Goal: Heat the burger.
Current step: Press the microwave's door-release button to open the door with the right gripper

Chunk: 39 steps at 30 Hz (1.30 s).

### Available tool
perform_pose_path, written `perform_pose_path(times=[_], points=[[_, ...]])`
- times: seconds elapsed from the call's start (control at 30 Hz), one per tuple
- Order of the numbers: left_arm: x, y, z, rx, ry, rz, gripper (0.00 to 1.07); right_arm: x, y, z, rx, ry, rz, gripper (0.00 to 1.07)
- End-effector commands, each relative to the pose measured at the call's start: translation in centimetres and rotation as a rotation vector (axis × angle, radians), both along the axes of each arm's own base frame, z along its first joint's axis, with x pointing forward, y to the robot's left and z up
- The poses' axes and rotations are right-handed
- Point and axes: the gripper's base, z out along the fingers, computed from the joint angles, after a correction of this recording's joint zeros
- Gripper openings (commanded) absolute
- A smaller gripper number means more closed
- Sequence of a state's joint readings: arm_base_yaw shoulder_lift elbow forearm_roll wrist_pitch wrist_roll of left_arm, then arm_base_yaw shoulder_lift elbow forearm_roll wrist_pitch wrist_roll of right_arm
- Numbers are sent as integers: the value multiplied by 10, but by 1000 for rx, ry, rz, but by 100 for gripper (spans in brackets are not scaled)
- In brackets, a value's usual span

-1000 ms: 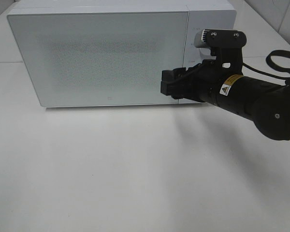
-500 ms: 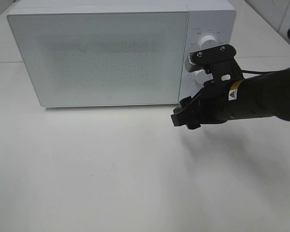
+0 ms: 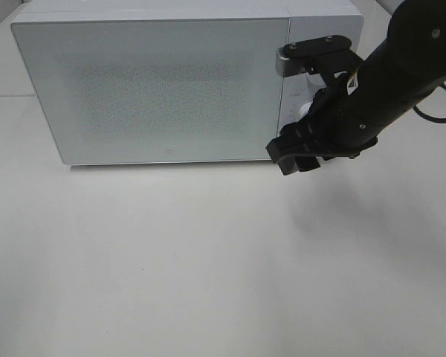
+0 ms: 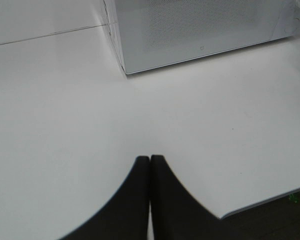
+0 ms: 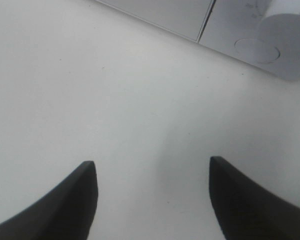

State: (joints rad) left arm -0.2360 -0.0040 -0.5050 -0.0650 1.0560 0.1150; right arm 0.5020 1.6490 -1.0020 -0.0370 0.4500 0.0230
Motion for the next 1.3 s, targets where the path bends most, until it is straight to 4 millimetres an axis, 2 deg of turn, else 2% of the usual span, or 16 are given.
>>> perform_pose_path(times=[0.03,0.1,0.13,0.2,0.23,0.43,0.57,0.77,0.87,0.9,1.03,1.07,1.13,1.2,1.27,1.3], points=[[-3,0,0,-16,-33,5,0,13,-26,8,51,47,-154,64],[-3,0,0,-16,-33,5,0,14,-32,7,59,62,-181,64],[-3,0,0,-16,-33,5,0,18,-48,6,59,93,-229,64],[-3,0,0,-16,-33,5,0,19,-54,6,59,104,-243,64],[-3,0,0,-16,-33,5,0,21,-69,5,60,133,-290,64],[-3,0,0,-16,-33,5,0,23,-104,3,57,197,-397,64],[-3,0,0,-16,-33,5,0,21,-117,3,52,230,-436,64],[-3,0,0,-16,-33,5,0,9,-129,23,35,224,-456,64],[-3,0,0,-16,-33,5,0,-1,-131,41,43,184,-464,64],[-3,0,0,-16,-33,5,0,-12,-131,58,52,156,-461,64],[-3,0,0,-16,-33,5,0,-27,-132,77,62,120,-453,64],[-3,0,0,-16,-33,5,0,-41,-133,90,67,101,-449,64],[-3,0,0,-16,-33,5,0,-47,-133,94,70,90,-447,64],[-3,0,0,-16,-33,5,0,-77,-135,106,83,37,-438,64],[-3,0,0,-16,-33,5,0,-84,-136,106,85,30,-438,64],[-3,0,0,-16,-33,5,0,-101,-137,105,89,23,-437,64]])
